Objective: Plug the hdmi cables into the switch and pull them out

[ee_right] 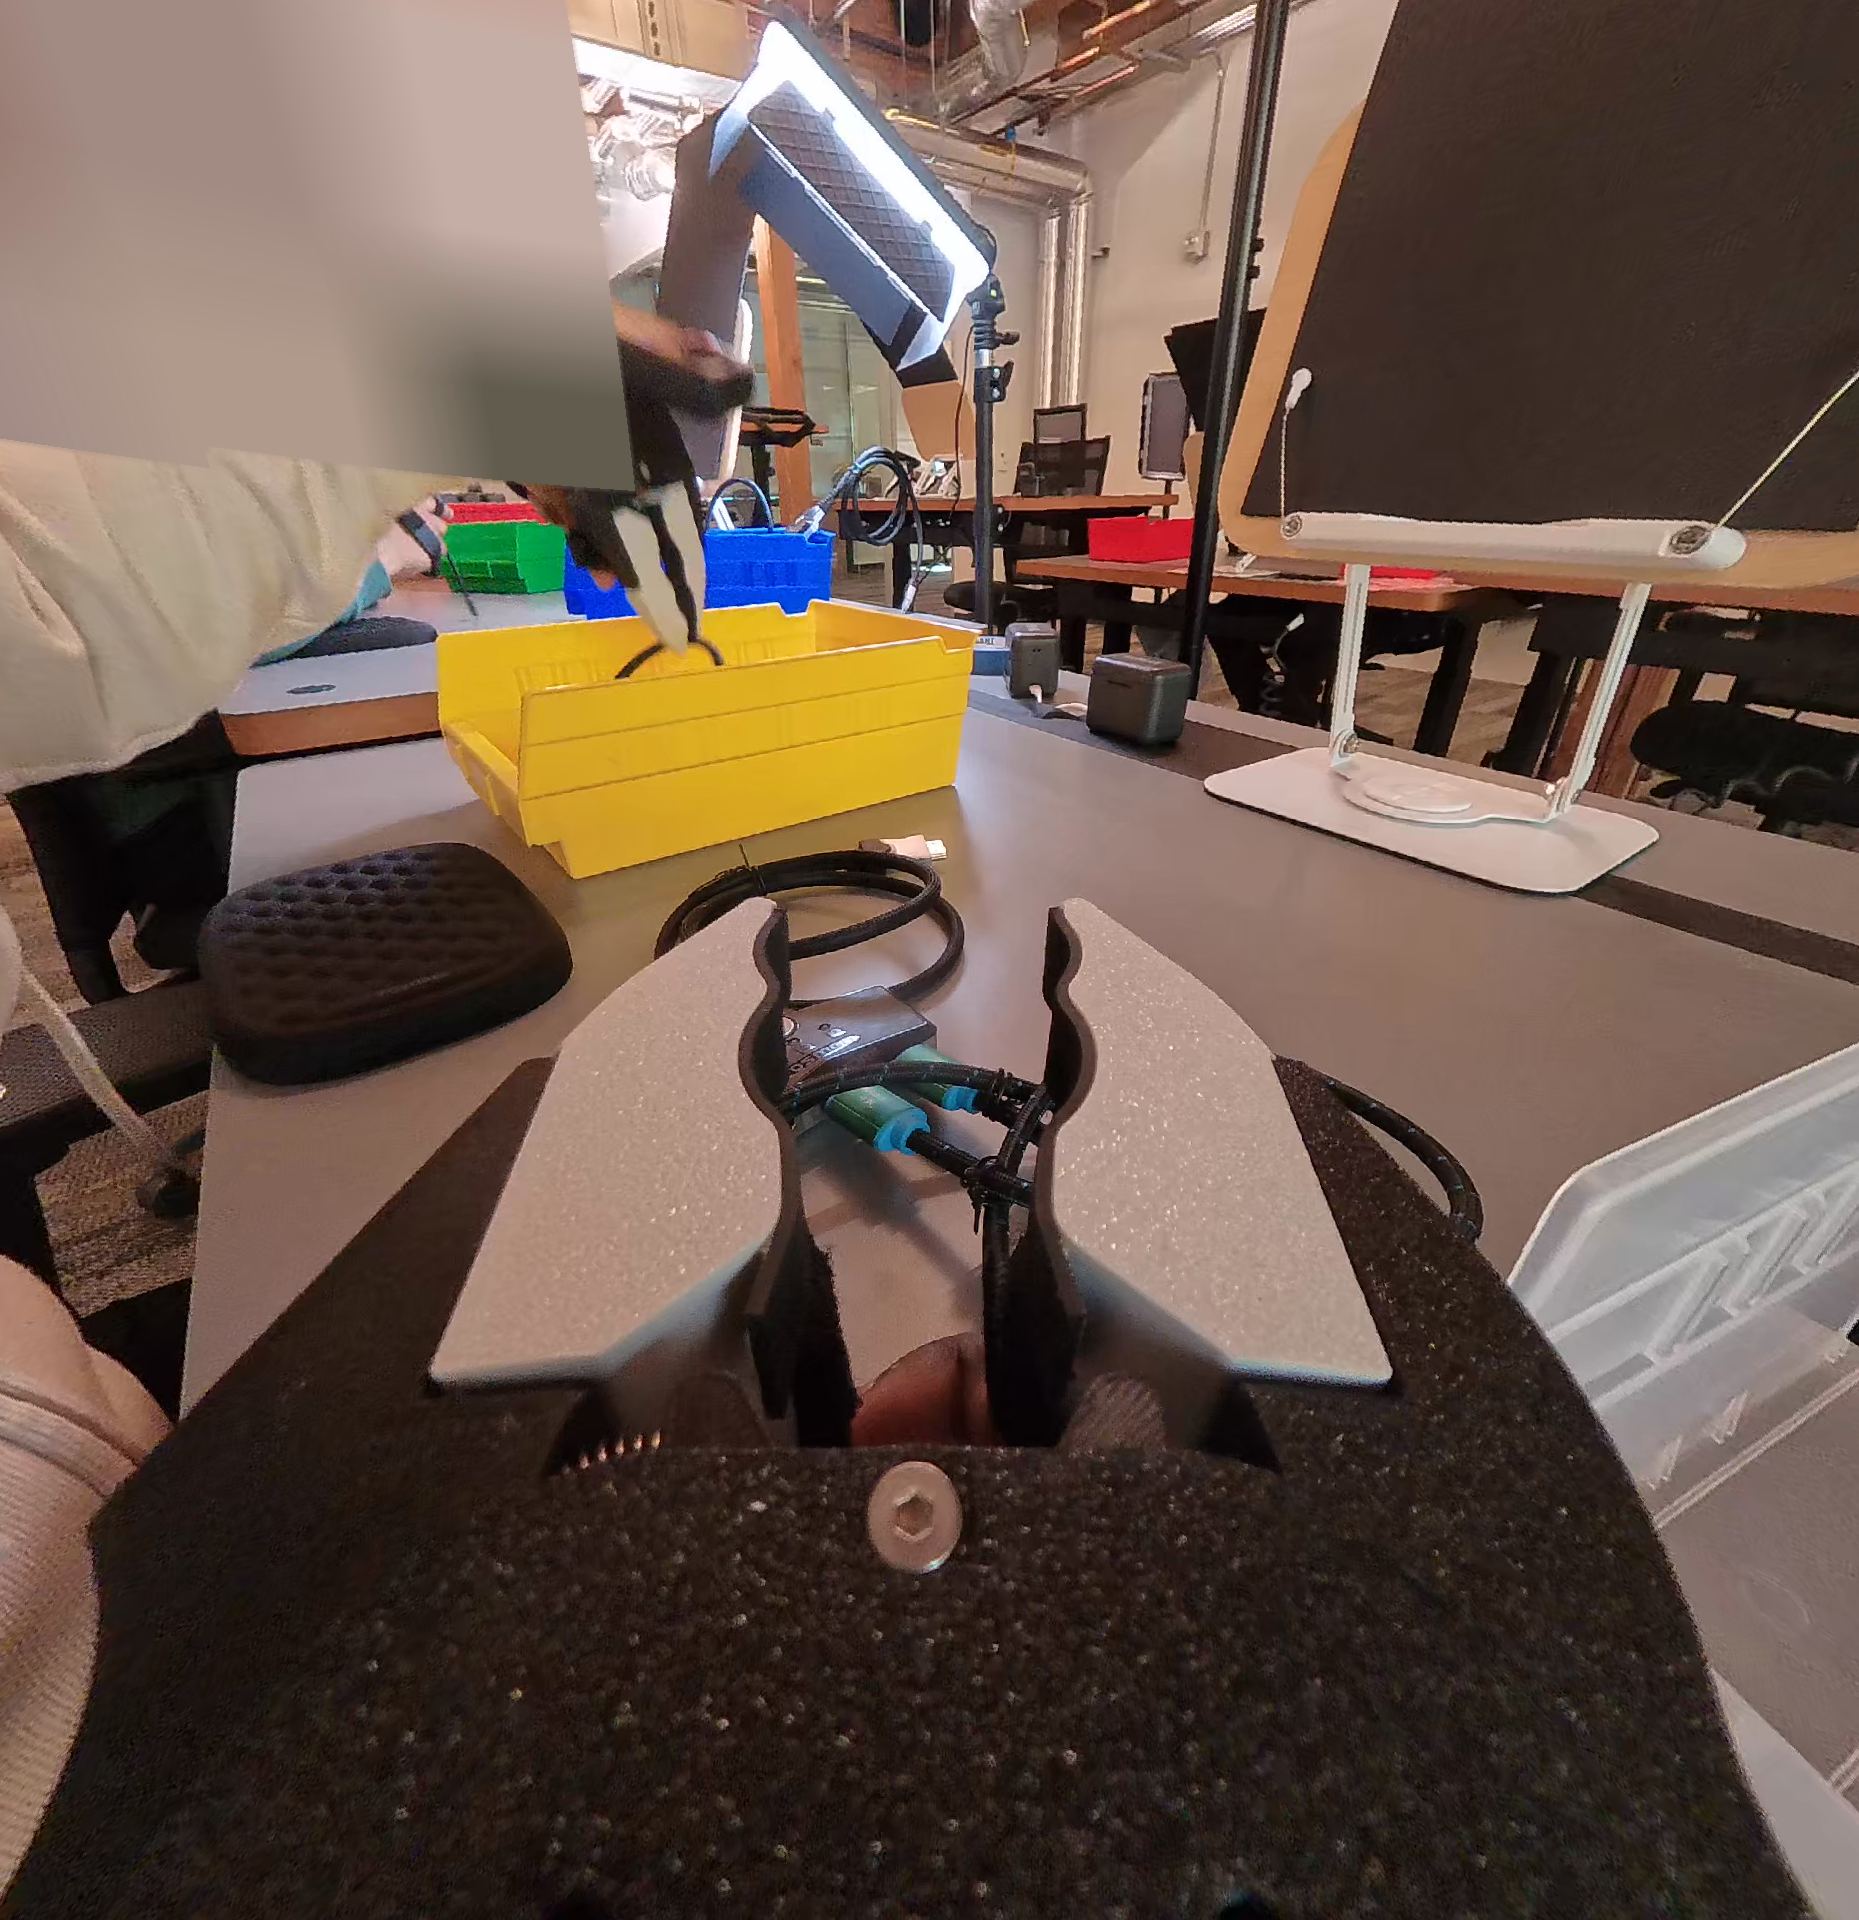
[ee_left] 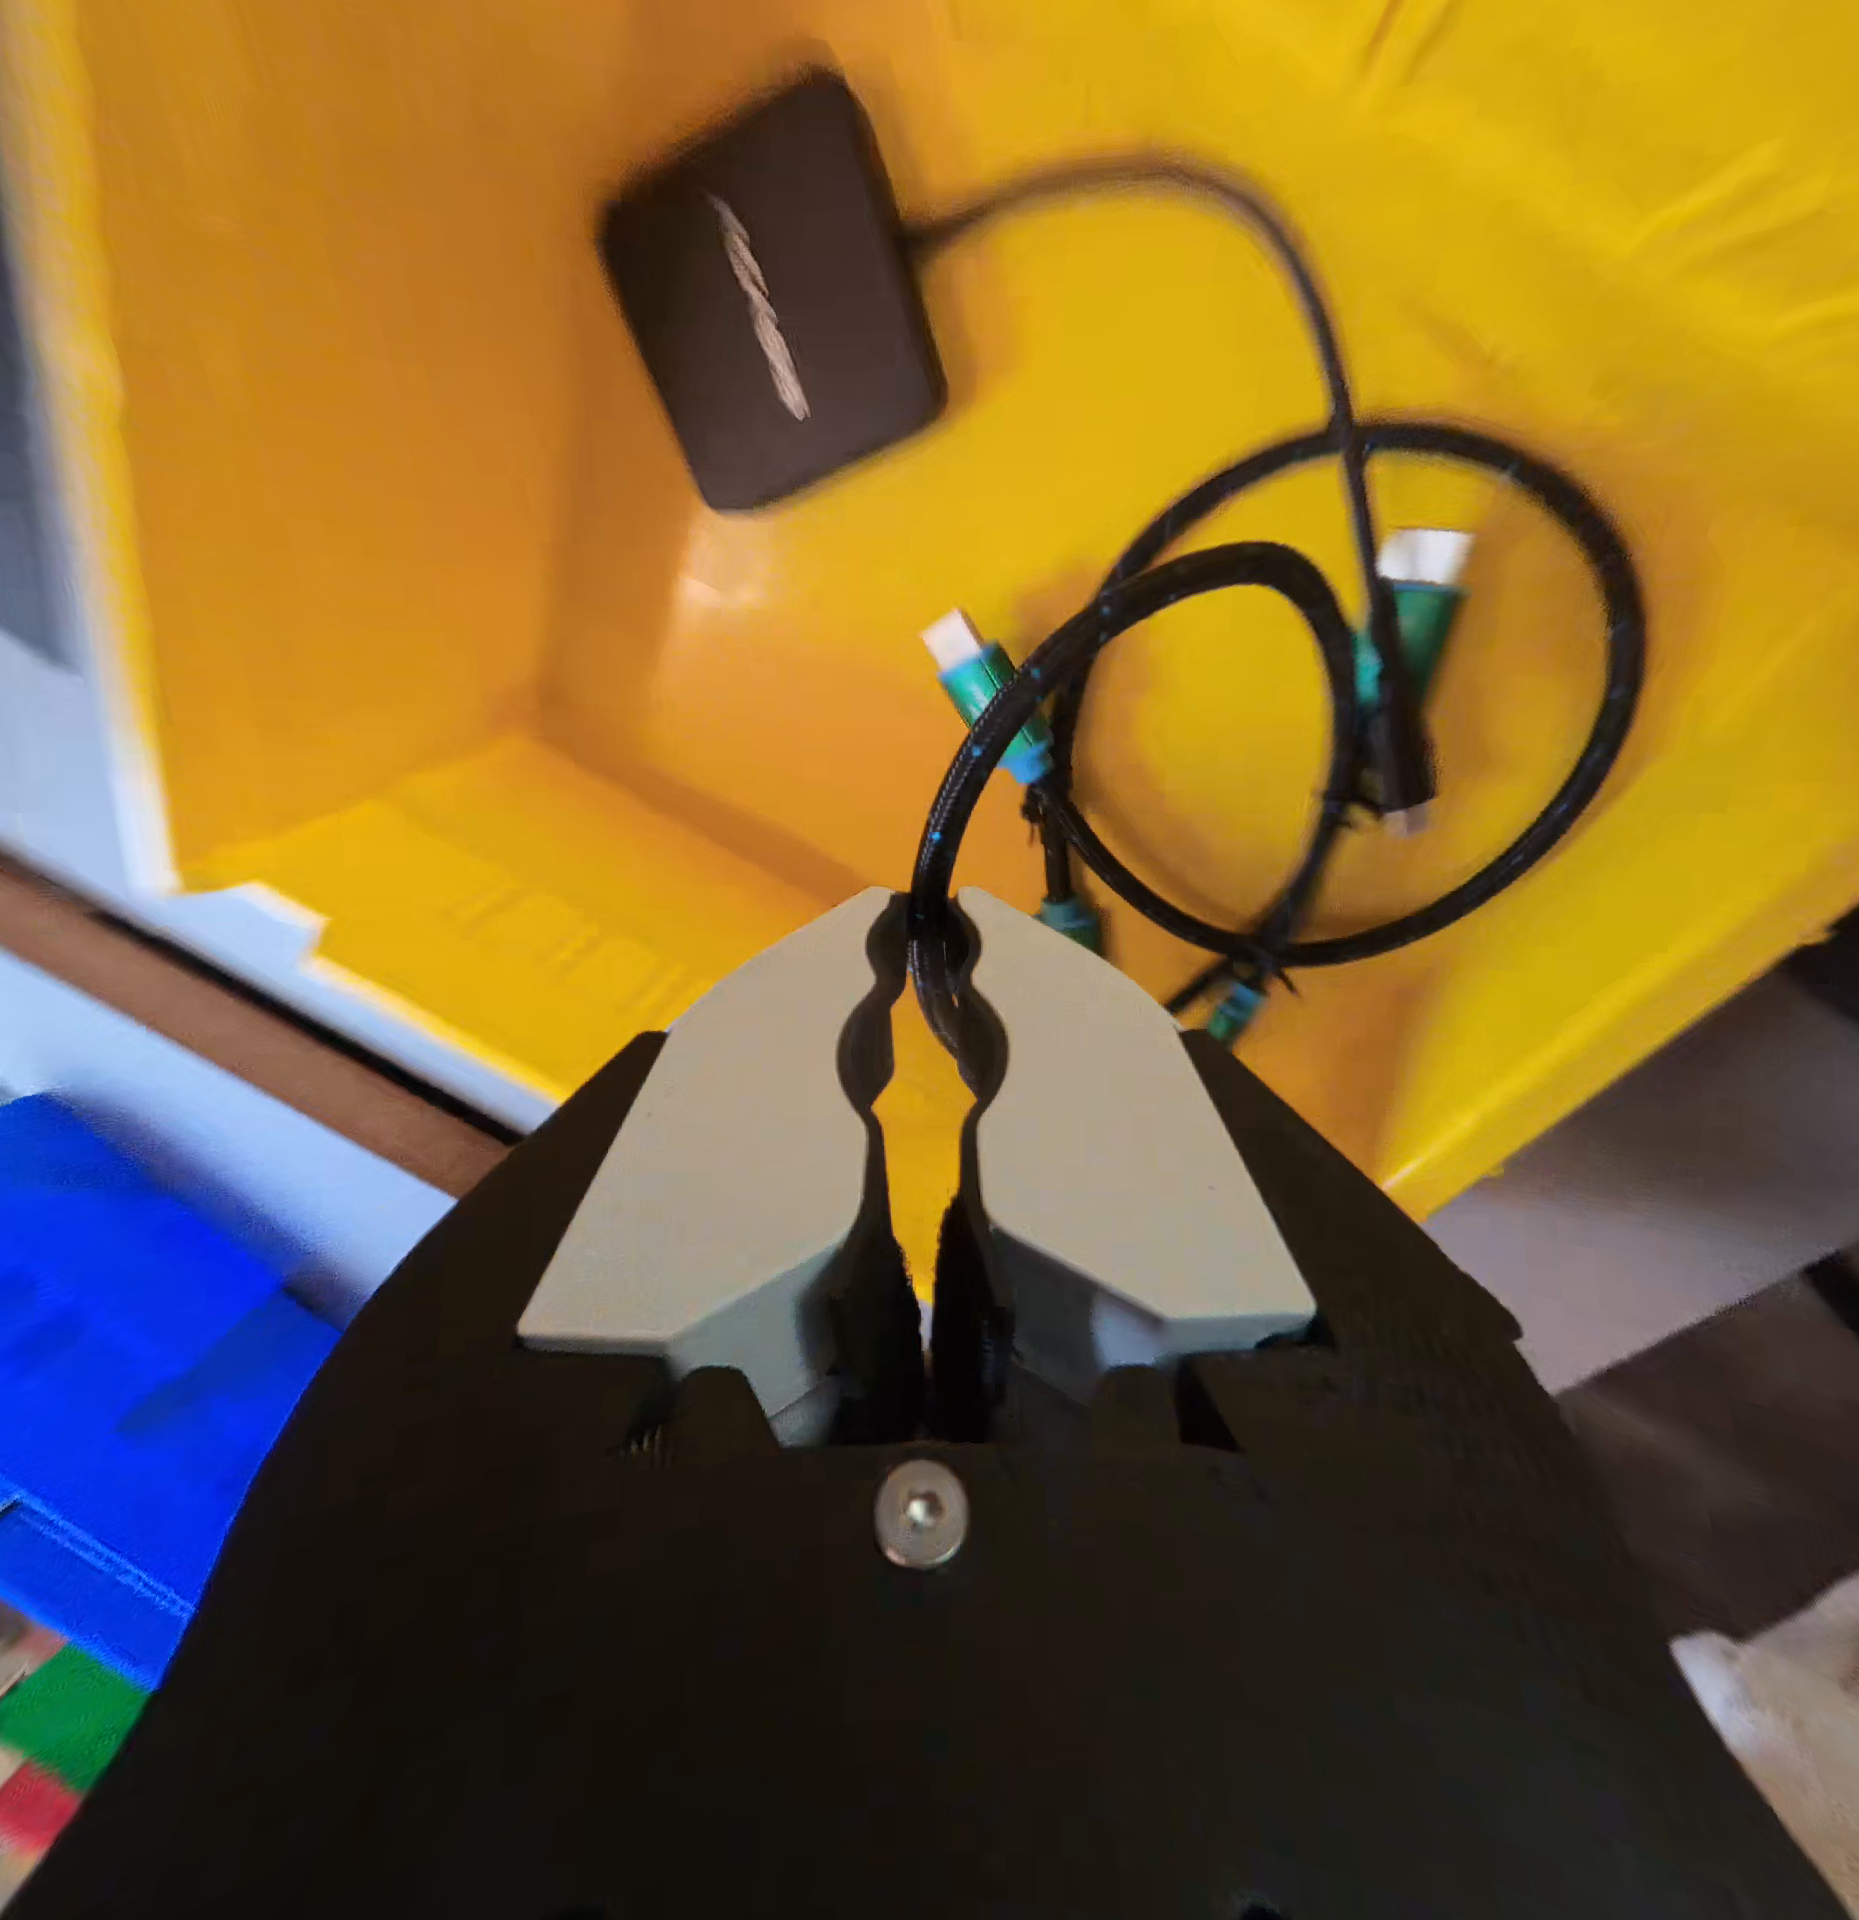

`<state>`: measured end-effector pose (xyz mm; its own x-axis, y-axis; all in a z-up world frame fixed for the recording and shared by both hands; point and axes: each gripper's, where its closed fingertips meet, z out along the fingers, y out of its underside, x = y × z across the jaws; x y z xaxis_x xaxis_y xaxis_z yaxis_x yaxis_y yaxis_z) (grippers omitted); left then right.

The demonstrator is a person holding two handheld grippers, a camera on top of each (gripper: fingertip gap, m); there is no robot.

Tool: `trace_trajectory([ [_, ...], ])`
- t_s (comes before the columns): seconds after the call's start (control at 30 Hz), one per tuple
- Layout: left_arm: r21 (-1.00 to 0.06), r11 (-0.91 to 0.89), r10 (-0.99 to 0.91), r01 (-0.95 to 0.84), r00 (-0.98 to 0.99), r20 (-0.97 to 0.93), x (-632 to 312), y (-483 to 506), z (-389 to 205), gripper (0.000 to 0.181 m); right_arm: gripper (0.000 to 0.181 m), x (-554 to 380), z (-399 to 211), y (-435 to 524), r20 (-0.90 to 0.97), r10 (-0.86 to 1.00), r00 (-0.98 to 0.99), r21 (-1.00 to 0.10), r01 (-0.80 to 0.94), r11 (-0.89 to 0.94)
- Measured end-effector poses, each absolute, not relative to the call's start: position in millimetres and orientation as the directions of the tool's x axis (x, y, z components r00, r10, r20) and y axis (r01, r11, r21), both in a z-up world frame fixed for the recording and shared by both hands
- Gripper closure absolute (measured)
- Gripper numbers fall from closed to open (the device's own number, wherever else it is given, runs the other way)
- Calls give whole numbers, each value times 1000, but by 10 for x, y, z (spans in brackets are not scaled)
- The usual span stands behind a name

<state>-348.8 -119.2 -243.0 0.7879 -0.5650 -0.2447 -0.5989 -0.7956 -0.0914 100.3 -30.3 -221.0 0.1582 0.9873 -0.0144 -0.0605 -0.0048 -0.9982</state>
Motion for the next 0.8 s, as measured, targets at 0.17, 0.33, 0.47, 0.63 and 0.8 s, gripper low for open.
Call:
trace_trajectory([
  [0.17, -313, -755, -444, -577, 800, -403, -3427, -1288, -1718, 175, 134, 975, -2240, -298, -37, 989, 140, -999, -37, -33],
  [0.33, -604, -633, -165, -485, 846, -507, -3333, -1288, -1058, 175, 135, 962, -2253, -306, -13, 988, 153, -1000, -19, -11],
  [0.47, -767, -483, -37, -423, 885, -465, -3176, -1296, -841, 175, 136, 945, -2268, -330, 19, 987, 160, -1000, 1, 19],
  [0.63, -890, -306, 2, -339, 934, -357, -3005, -1424, -559, 175, 136, 910, -2309, -372, 76, 983, 165, -997, 43, 70],
  [0.8, -997, 81, -122, 0, 992, -10, -2684, -1511, -171, 175, 136, 865, -2370, -385, 94, 983, 158, -992, 92, 80],
])
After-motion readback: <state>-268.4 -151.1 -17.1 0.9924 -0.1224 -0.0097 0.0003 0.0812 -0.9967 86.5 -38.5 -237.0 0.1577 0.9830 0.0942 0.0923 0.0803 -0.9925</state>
